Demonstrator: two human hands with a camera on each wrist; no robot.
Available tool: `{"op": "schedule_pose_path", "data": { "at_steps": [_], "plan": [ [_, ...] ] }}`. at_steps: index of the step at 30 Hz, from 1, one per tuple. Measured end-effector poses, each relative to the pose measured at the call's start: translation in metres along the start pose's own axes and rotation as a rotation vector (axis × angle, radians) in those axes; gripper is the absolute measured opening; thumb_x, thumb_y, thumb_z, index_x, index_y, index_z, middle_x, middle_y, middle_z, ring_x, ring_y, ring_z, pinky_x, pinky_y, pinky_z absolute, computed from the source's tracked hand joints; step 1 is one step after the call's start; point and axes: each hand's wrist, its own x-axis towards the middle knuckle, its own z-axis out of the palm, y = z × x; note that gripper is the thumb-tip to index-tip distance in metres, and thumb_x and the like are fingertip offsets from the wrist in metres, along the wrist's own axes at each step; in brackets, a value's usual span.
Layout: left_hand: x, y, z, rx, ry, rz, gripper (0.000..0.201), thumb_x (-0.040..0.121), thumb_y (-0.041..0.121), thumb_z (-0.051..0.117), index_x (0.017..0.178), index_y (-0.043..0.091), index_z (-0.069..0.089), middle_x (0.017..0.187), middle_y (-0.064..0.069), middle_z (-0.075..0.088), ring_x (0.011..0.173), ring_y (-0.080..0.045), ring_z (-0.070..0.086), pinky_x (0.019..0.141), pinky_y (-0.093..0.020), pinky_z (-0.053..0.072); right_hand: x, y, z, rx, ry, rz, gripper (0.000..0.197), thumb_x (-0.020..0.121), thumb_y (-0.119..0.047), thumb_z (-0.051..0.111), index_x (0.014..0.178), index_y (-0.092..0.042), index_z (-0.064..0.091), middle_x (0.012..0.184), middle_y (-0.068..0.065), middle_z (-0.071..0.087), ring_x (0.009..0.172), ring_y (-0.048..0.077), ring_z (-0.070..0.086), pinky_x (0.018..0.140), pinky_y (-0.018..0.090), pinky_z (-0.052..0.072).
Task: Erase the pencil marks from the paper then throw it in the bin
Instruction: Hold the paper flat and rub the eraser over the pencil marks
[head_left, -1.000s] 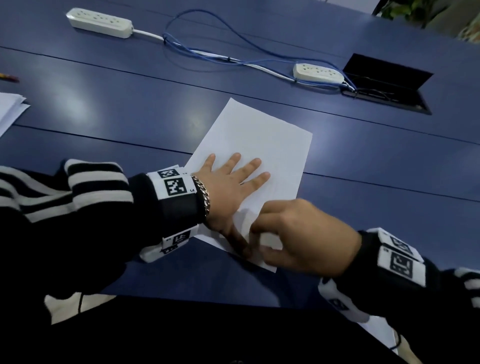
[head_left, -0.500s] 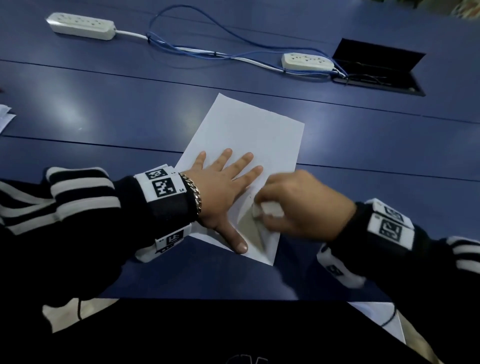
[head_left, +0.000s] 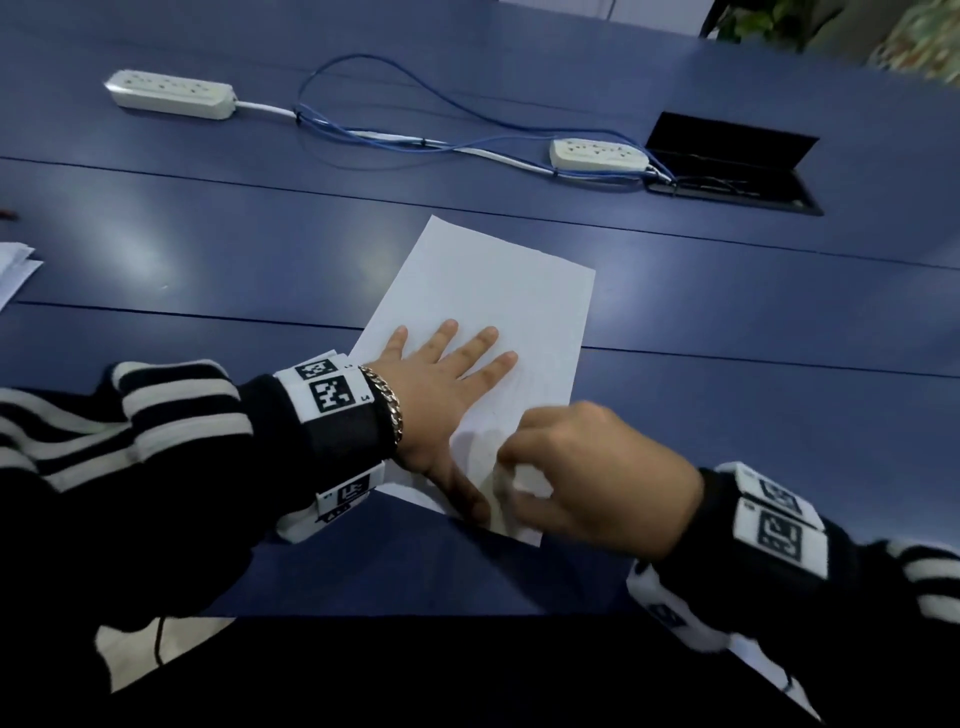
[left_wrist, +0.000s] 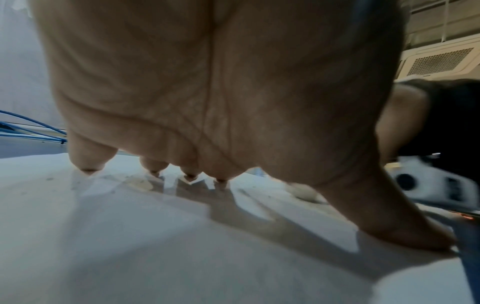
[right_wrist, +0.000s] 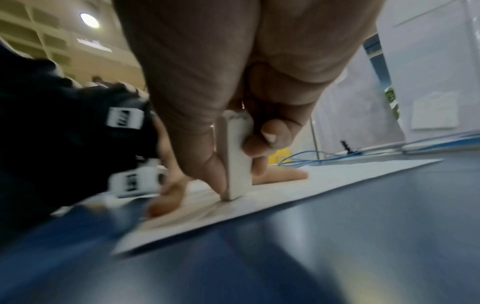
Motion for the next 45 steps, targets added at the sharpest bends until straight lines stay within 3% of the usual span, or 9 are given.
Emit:
{"op": "schedule_pose_path", "data": {
  "at_steps": [2, 6, 10, 16, 22, 28, 34, 39, 45],
  "plan": [
    [0.0, 0.0, -0.001, 0.007, 0.0, -0.002, 0.164, 0.049, 0.103, 0.065, 0.156, 0.035, -0.038, 0.163, 0.006, -0.047, 0.155, -0.033, -0.035, 0.125, -0.068, -0.007, -0.007, 0.0, -0.003, 0.033, -0.06, 0.002, 0.024, 0.086, -0.043, 0.059, 0.101, -0.03, 0.071, 0.092, -0.007, 0.064, 0.081, 0.016, 0.062, 0.075, 0.034, 0.054],
    [-0.005, 0.0, 0.001, 0.021, 0.036, 0.022, 0.16, 0.052, 0.101, 0.065, 0.16, 0.033, -0.031, 0.168, 0.002, -0.04, 0.158, -0.034, -0.027, 0.127, -0.063, -0.008, -0.007, 0.031, -0.011, 0.038, 0.176, 0.152, 0.036, 0.088, -0.045, 0.067, 0.12, -0.028, 0.069, 0.105, -0.007, 0.073, 0.097, 0.017, 0.067, 0.087, 0.034, 0.053],
    [-0.01, -0.002, -0.002, 0.06, 0.179, 0.042, 0.154, 0.057, 0.101, 0.062, 0.166, 0.026, -0.017, 0.174, -0.009, -0.007, 0.16, -0.035, -0.001, 0.13, -0.054, -0.004, -0.017, 0.033, 0.001, 0.047, 0.119, 0.151, 0.032, 0.091, -0.047, 0.062, 0.113, -0.026, 0.07, 0.103, -0.007, 0.07, 0.095, 0.017, 0.065, 0.086, 0.035, 0.053],
    [0.003, -0.012, -0.008, 0.023, 0.051, 0.047, 0.165, 0.049, 0.1, 0.068, 0.159, 0.031, -0.034, 0.166, 0.011, -0.041, 0.156, -0.03, -0.033, 0.126, -0.063, -0.012, -0.001, 0.038, -0.014, 0.072, 0.109, 0.091, 0.03, 0.086, -0.043, 0.068, 0.111, -0.027, 0.072, 0.104, -0.005, 0.067, 0.096, 0.014, 0.063, 0.086, 0.03, 0.052],
    [0.006, -0.011, -0.01, -0.018, 0.002, 0.028, 0.169, 0.042, 0.1, 0.072, 0.155, 0.039, -0.038, 0.162, 0.019, -0.045, 0.155, -0.035, -0.035, 0.121, -0.077, -0.006, 0.036, 0.057, -0.023, -0.025, 0.148, 0.211, 0.038, 0.086, -0.05, 0.059, 0.112, -0.024, 0.068, 0.1, 0.0, 0.067, 0.098, 0.024, 0.062, 0.088, 0.042, 0.051],
    [0.01, -0.011, -0.008, 0.014, 0.002, 0.001, 0.172, 0.04, 0.1, 0.072, 0.155, 0.037, -0.039, 0.164, 0.014, -0.045, 0.155, -0.039, -0.033, 0.119, -0.079, -0.004, 0.011, 0.016, -0.006, 0.039, -0.068, -0.08, 0.019, 0.088, -0.04, 0.057, 0.098, -0.027, 0.068, 0.092, -0.004, 0.061, 0.081, 0.018, 0.06, 0.075, 0.035, 0.053],
    [0.008, -0.011, -0.009, -0.018, -0.01, 0.004, 0.171, 0.041, 0.099, 0.073, 0.154, 0.04, -0.039, 0.162, 0.018, -0.045, 0.155, -0.037, -0.033, 0.119, -0.079, -0.005, 0.044, 0.062, -0.022, -0.093, 0.141, 0.149, 0.035, 0.085, -0.047, 0.057, 0.106, -0.022, 0.069, 0.096, 0.001, 0.064, 0.096, 0.027, 0.062, 0.083, 0.04, 0.051],
    [0.009, -0.008, -0.01, 0.016, -0.017, -0.014, 0.172, 0.04, 0.1, 0.073, 0.154, 0.038, -0.04, 0.162, 0.015, -0.046, 0.154, -0.039, -0.034, 0.119, -0.079, -0.004, 0.01, 0.013, -0.008, -0.015, -0.085, -0.093, 0.023, 0.088, -0.037, 0.054, 0.099, -0.023, 0.068, 0.093, -0.002, 0.061, 0.083, 0.019, 0.06, 0.075, 0.032, 0.052],
    [0.008, -0.01, -0.009, -0.009, -0.022, -0.005, 0.171, 0.04, 0.101, 0.071, 0.153, 0.04, -0.042, 0.16, 0.018, -0.048, 0.154, -0.037, -0.035, 0.119, -0.078, -0.005, 0.043, 0.063, -0.028, -0.117, 0.131, 0.153, 0.031, 0.087, -0.043, 0.059, 0.106, -0.021, 0.069, 0.096, 0.002, 0.063, 0.094, 0.027, 0.061, 0.08, 0.037, 0.05]
  ]
}}
